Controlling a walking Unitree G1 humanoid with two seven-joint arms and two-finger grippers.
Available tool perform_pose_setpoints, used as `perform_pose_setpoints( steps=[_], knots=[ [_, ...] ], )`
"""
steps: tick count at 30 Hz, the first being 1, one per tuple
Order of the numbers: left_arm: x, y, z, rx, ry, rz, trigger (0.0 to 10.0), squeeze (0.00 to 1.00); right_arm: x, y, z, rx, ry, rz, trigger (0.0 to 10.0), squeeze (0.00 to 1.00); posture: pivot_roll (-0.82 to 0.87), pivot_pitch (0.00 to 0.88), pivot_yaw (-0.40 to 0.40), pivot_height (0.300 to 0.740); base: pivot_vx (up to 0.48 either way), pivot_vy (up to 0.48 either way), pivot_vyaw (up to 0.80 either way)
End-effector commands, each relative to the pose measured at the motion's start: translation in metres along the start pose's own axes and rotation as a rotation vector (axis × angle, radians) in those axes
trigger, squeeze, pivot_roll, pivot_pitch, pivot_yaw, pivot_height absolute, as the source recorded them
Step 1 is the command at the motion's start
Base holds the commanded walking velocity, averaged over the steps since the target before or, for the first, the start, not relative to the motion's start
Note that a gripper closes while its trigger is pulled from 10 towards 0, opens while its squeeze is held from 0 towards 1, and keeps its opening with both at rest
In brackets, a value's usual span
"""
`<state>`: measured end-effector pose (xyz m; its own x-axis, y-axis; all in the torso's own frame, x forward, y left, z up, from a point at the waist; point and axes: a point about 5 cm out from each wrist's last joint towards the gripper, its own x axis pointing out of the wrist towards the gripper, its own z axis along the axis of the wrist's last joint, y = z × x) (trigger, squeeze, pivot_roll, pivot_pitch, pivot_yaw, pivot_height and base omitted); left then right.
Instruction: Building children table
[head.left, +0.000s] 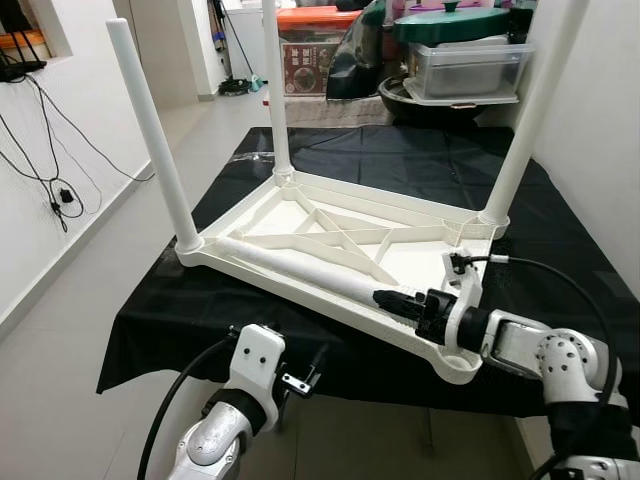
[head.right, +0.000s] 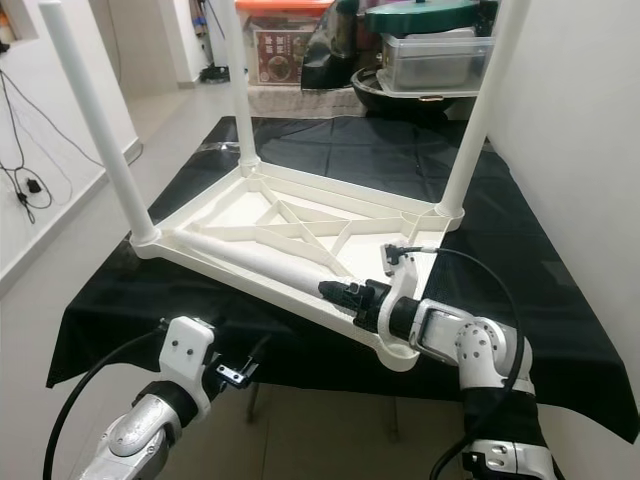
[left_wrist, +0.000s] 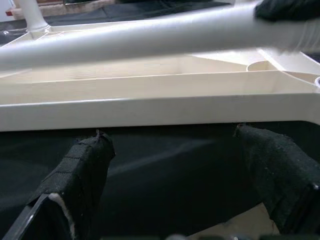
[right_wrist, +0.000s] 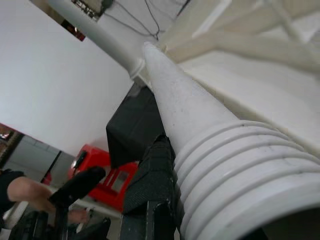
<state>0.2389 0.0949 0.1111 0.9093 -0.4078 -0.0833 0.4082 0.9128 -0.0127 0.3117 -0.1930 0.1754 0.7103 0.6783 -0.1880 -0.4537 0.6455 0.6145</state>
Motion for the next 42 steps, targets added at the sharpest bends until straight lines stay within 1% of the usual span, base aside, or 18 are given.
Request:
perform_pose_setpoints(
  steps=[1, 8, 11, 13, 14, 16, 17, 19, 20, 21, 23, 27, 30, 31, 32, 34, 39, 42],
  knots=[
    [0.000, 0.002, -0.002, -0.006, 0.007, 0.003, 10.0, 0.00, -0.004, 0.003, 0.008, -0.019, -0.048, 0.025, 0.0, 0.00, -0.01, 0.001, 0.021, 0.740, 0.000, 0.000, 0.00],
    [0.001, 0.002, -0.003, -0.006, 0.008, 0.004, 10.0, 0.00, -0.016, -0.006, 0.023, -0.041, -0.106, -0.002, 0.0, 0.00, -0.01, 0.000, 0.023, 0.740, 0.000, 0.000, 0.00],
    [0.002, 0.004, -0.003, -0.024, 0.009, 0.011, 10.0, 0.00, -0.027, -0.008, 0.035, -0.044, -0.197, 0.014, 0.0, 0.00, -0.02, 0.000, 0.026, 0.740, 0.000, 0.000, 0.00],
    [0.003, 0.011, 0.000, -0.091, -0.013, 0.048, 10.0, 0.00, -0.028, -0.001, 0.032, -0.036, -0.274, 0.085, 0.0, 0.00, -0.02, 0.000, 0.030, 0.740, 0.000, 0.000, 0.00],
    [0.003, 0.011, 0.000, -0.091, -0.013, 0.048, 10.0, 0.00, -0.028, -0.001, 0.032, -0.036, -0.274, 0.085, 0.0, 0.00, -0.02, 0.000, 0.030, 0.740, 0.000, 0.000, 0.00],
    [0.005, 0.022, 0.005, -0.245, -0.051, 0.108, 10.0, 0.00, -0.026, 0.004, 0.025, -0.033, -0.309, 0.116, 0.0, 0.00, -0.01, 0.000, 0.026, 0.740, 0.000, 0.000, 0.00],
    [0.005, 0.022, 0.005, -0.245, -0.051, 0.108, 10.0, 0.00, -0.026, 0.004, 0.025, -0.033, -0.309, 0.116, 0.0, 0.00, -0.01, 0.000, 0.026, 0.740, 0.000, 0.000, 0.00],
    [0.007, 0.034, 0.013, -0.362, -0.098, 0.152, 10.0, 0.00, -0.022, 0.007, 0.018, -0.006, -0.338, 0.152, 0.0, 0.00, -0.01, 0.000, 0.025, 0.740, 0.000, 0.000, 0.00],
    [0.008, 0.042, 0.020, -0.420, -0.141, 0.159, 10.0, 1.00, -0.020, 0.010, 0.014, 0.018, -0.355, 0.180, 0.0, 0.00, 0.01, 0.000, 0.033, 0.740, 0.000, 0.000, 0.00],
    [0.009, 0.046, 0.025, -0.459, -0.172, 0.161, 10.0, 1.00, -0.018, 0.011, 0.011, 0.035, -0.366, 0.199, 0.0, 0.00, 0.01, 0.000, 0.033, 0.740, 0.000, 0.000, 0.00],
    [0.009, 0.046, 0.025, -0.459, -0.172, 0.161, 10.0, 1.00, -0.018, 0.011, 0.011, 0.035, -0.366, 0.199, 0.0, 0.00, 0.01, 0.000, 0.033, 0.740, 0.000, 0.000, 0.00],
    [0.016, 0.059, 0.058, -0.567, -0.313, 0.094, 10.0, 1.00, -0.019, 0.025, -0.006, 0.135, -0.402, 0.370, 0.0, 0.00, 0.02, 0.000, 0.025, 0.740, 0.000, 0.000, 0.00],
    [0.017, 0.059, 0.063, -0.593, -0.334, 0.076, 10.0, 1.00, -0.019, 0.029, -0.009, 0.141, -0.394, 0.398, 0.0, 0.00, 0.02, 0.000, 0.024, 0.740, 0.000, 0.000, 0.00],
    [0.017, 0.059, 0.068, -0.653, -0.358, 0.052, 10.0, 0.00, -0.021, 0.032, -0.011, 0.152, -0.388, 0.430, 0.0, 0.00, 0.01, 0.000, 0.022, 0.740, 0.000, 0.000, 0.00],
    [0.017, 0.059, 0.068, -0.653, -0.358, 0.052, 10.0, 0.00, -0.021, 0.032, -0.011, 0.152, -0.388, 0.430, 0.0, 0.00, 0.01, 0.000, 0.022, 0.740, 0.000, 0.000, 0.00],
    [0.017, 0.059, 0.077, -0.764, -0.409, -0.010, 10.0, 0.00, -0.025, 0.036, -0.018, 0.157, -0.367, 0.472, 0.0, 0.00, 0.01, 0.000, 0.023, 0.740, 0.000, 0.000, 0.00],
    [0.015, 0.058, 0.092, -0.800, -0.464, -0.100, 10.0, 0.00, -0.027, 0.036, -0.026, 0.150, -0.327, 0.480, 0.0, 0.00, 0.01, 0.000, 0.023, 0.740, 0.000, 0.000, 0.00],
    [0.012, 0.055, 0.105, -0.814, -0.507, -0.212, 10.0, 0.00, -0.028, 0.038, -0.031, 0.157, -0.306, 0.503, 0.0, 0.00, 0.01, 0.000, 0.023, 0.740, 0.000, 0.000, 0.00]
  ],
)
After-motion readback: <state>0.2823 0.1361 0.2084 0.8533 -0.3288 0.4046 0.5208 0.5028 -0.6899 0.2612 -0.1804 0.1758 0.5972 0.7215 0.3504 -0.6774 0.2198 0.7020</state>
